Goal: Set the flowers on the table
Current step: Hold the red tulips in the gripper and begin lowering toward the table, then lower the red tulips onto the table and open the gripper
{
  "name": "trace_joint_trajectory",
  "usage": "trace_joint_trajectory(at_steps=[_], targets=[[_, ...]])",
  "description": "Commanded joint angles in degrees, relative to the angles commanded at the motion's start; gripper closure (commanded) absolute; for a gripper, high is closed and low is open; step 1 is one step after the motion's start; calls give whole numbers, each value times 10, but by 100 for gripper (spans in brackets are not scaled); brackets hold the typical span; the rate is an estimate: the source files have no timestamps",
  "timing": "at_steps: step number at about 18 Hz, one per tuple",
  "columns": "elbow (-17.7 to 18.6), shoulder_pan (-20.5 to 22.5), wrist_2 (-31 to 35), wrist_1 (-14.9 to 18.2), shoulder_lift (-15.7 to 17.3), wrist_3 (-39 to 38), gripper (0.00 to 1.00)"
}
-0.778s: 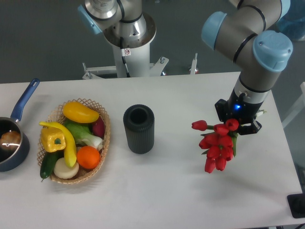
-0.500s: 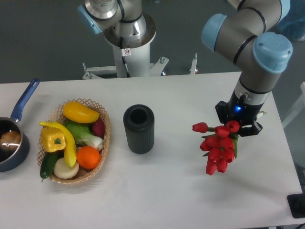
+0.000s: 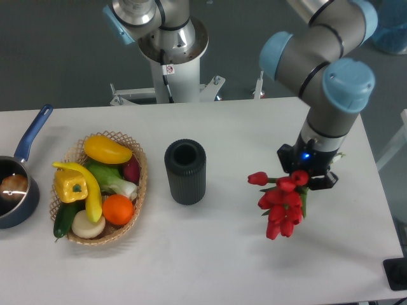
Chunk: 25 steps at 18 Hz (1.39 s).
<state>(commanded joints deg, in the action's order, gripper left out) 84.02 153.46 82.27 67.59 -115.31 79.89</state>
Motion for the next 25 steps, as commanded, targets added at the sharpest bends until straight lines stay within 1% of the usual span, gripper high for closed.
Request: trace_joint_trajectory(at_steps=[1,2,3,4,5,6,7,8,15,17,19,22,24,25], targets=[[2,-2,1,0,-3,0,94],[3,-8,6,0,-6,0,90],[3,-12,17,1,-9,-1,84],[3,-17,26,1,-9,-2,75],[3,-20,33,2,-10,-3,59],[3,-21,36,3,-10,-4,50],[3,-21,35,2,-10,-4,27],[3,-21,35,1,-10,-1,0],[4,-20,33,-2,-6,7,0],[5,-16,27,-12,-5,10,0],[6,-12,11,-14,-6,11,0],[5,-11,6,-21,-9,11,0],[5,5,-18,-22,-12,14,0],[5,9,-19,-24,-16,18,0]])
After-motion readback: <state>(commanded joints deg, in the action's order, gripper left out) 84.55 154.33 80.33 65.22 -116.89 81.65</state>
